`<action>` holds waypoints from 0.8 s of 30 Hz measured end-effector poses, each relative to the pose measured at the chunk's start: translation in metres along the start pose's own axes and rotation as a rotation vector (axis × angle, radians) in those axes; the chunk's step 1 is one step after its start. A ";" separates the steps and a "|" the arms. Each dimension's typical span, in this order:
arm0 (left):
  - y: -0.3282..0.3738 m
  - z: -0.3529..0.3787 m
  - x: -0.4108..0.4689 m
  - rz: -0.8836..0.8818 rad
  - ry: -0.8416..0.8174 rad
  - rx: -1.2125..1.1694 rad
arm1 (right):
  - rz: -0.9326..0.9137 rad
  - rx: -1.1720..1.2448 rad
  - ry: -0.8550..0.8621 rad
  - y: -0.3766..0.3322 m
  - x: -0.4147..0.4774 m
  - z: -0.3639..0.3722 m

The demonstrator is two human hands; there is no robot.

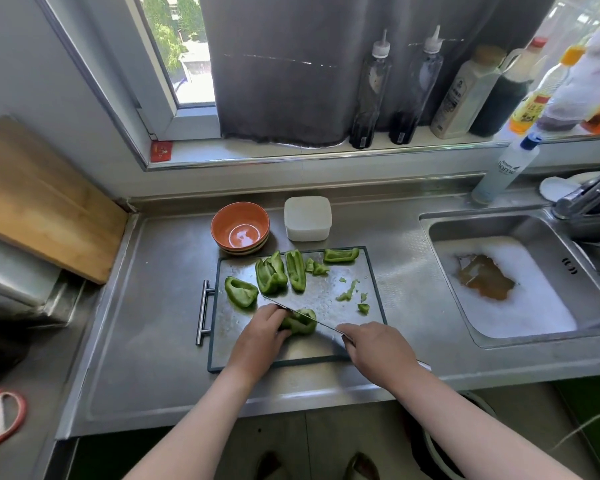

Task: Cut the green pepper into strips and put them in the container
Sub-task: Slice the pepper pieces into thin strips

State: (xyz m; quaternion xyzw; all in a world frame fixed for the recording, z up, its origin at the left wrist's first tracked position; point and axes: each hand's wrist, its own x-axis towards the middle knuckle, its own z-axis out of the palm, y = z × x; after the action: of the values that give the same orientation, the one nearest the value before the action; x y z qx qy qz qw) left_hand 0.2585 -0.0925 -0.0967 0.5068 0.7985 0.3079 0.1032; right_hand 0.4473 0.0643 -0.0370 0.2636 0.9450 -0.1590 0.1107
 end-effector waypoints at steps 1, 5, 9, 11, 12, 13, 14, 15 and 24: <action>-0.001 0.000 0.001 0.000 0.001 -0.006 | 0.002 0.002 -0.001 -0.001 0.000 -0.001; -0.006 -0.003 0.004 0.018 -0.025 -0.023 | 0.015 0.006 -0.026 -0.006 0.006 -0.003; -0.009 -0.004 0.007 0.006 -0.044 -0.038 | 0.046 0.056 -0.076 -0.009 0.019 -0.003; -0.010 -0.006 0.007 -0.011 -0.064 -0.033 | 0.057 0.073 -0.102 -0.006 0.021 -0.002; -0.011 -0.006 0.008 -0.014 -0.071 -0.027 | 0.063 0.084 -0.114 -0.005 0.021 -0.002; -0.011 -0.007 0.008 -0.013 -0.077 -0.021 | 0.068 0.096 -0.124 -0.004 0.019 -0.001; -0.011 -0.007 0.009 -0.009 -0.080 -0.013 | 0.076 0.109 -0.130 -0.004 0.018 0.000; -0.011 -0.007 0.009 -0.008 -0.084 -0.005 | 0.083 0.121 -0.135 -0.004 0.017 0.002; -0.022 -0.005 -0.005 -0.071 -0.168 0.060 | 0.079 0.184 -0.157 -0.013 0.039 0.004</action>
State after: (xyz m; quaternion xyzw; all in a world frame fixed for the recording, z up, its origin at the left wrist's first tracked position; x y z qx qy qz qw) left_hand 0.2421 -0.1050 -0.1062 0.5051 0.8133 0.2365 0.1654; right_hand 0.4081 0.0704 -0.0493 0.2965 0.9037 -0.2605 0.1658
